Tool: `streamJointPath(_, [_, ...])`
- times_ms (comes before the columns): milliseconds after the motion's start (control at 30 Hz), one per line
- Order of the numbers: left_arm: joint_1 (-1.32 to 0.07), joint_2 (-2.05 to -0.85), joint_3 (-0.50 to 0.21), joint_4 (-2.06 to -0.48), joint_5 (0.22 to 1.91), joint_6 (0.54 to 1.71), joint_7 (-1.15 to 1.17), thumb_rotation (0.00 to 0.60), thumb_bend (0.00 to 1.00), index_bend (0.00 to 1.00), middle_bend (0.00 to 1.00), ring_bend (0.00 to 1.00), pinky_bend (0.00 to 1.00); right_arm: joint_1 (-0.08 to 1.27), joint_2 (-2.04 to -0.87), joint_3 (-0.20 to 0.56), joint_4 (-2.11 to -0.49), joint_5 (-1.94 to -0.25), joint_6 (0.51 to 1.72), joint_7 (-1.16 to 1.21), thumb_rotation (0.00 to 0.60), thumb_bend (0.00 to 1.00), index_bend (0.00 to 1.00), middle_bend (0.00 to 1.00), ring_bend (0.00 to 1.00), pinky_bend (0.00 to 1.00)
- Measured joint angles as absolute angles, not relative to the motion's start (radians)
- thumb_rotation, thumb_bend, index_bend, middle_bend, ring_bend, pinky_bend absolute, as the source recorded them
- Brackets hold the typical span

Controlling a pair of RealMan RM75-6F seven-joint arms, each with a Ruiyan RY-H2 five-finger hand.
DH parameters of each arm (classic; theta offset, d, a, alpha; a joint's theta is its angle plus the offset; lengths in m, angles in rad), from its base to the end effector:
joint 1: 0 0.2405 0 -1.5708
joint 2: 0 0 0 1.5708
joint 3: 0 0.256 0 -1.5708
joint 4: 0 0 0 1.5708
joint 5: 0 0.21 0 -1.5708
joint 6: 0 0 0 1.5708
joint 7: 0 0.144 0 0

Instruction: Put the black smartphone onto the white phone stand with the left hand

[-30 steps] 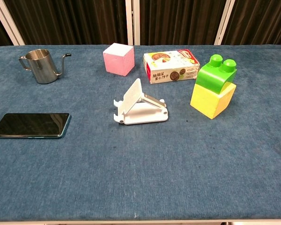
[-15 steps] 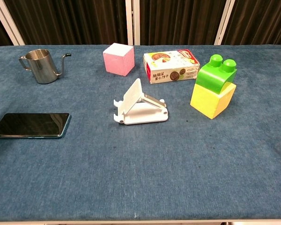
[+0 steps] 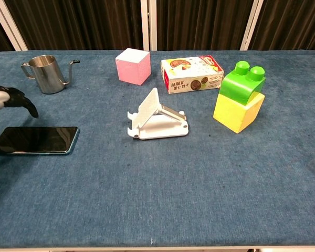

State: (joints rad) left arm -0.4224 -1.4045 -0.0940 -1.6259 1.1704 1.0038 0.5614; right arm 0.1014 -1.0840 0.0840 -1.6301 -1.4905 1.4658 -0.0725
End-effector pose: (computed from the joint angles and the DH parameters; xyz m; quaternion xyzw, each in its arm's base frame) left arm -0.2437 0.2614 0.0142 -0.7522 -0.3817 -0.2416 0.4797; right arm -0.3061 -0.1931 0.1715 0.6076 -0.3536 0.3726 0.6058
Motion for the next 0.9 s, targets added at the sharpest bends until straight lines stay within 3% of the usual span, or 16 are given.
streamJointPath(667, [-0.52, -1.477, -0.083, -1.651, 0.924, 1.011, 0.687, 0.599, 0.14, 0.25, 0.13, 0.0, 0.0, 0.108, -1.1, 0.082, -1.595, -1.47, 1.441, -0.042, 0.6, 0.09, 0.0, 0.06, 0.0, 0.09])
streamJointPath(900, [-0.527, -1.495, -0.073, -1.624, 0.936, 1.036, 0.669, 0.6, 0.15, 0.44, 0.17, 0.0, 0.0, 0.105, -1.104, 0.081, -1.587, -1.468, 1.443, -0.033, 0.6, 0.09, 0.0, 0.06, 0.0, 0.09])
